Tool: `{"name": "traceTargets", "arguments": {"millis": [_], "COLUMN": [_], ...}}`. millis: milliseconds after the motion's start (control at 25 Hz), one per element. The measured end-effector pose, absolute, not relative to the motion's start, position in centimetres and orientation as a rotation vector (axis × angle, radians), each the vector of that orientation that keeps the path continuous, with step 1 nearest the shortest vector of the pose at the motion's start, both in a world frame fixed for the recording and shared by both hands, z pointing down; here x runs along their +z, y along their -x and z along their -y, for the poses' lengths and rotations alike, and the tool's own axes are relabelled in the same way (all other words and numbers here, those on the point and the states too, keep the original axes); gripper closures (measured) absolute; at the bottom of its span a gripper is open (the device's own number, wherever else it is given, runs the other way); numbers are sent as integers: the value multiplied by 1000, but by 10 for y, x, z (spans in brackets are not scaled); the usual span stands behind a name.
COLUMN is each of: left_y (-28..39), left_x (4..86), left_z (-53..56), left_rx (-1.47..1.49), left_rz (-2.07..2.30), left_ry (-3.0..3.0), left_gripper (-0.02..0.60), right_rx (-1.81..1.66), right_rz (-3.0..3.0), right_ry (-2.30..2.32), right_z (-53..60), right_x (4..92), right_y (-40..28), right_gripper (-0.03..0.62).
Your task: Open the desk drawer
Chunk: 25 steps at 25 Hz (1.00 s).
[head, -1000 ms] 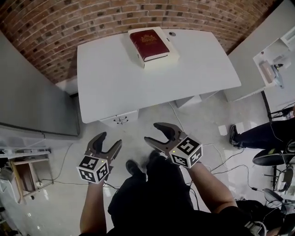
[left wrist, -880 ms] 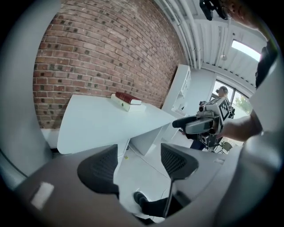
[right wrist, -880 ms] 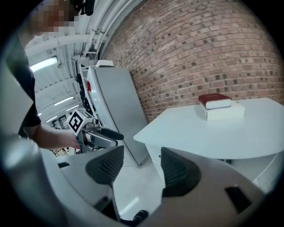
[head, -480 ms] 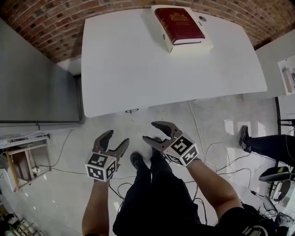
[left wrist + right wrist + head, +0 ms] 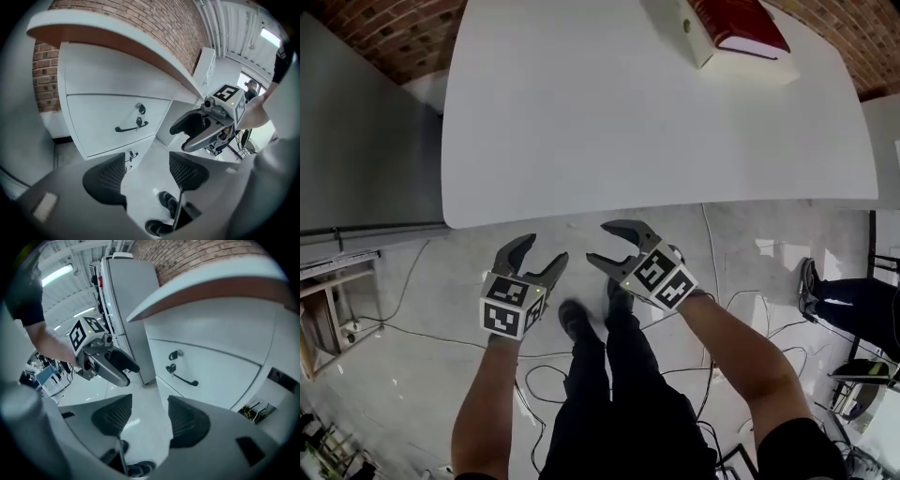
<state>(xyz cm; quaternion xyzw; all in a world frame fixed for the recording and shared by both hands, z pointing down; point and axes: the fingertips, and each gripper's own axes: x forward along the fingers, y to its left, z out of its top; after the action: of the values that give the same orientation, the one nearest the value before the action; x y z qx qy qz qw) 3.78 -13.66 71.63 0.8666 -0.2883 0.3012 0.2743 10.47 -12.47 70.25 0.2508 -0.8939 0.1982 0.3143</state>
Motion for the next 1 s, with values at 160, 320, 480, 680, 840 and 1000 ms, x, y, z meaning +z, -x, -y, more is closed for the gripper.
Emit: {"name": "traceTargets", "arguments": {"millis": [160,320,480,680,840,1000], "left_y": [-37,-43,-39,-28,-30,-21], "left_x": [762,793,823,848,850,851], "left_z": [144,152,161,166,164,157], "left_rx": [850,784,818,876,888,936], "left_rz": [776,766,796,803,794,819], "left_ry": [-2318,-2261,-2258,-2260,-2297,-2314], "left_gripper": [288,293,311,322,322,321], "right_rx": [499,362,227,121,-33,-99], "right_rz": [2308,2260,2197,2118,1958,1857], "right_ry": [-651,-596,-562,-564,-503,-509], "right_z": [139,153,171,197,198,198], "right_x": [756,799,841,881,916,936], "right_y": [-103,-100,-93,-79,-78,-81], "right_gripper": [359,388,407,443,461,465]}}
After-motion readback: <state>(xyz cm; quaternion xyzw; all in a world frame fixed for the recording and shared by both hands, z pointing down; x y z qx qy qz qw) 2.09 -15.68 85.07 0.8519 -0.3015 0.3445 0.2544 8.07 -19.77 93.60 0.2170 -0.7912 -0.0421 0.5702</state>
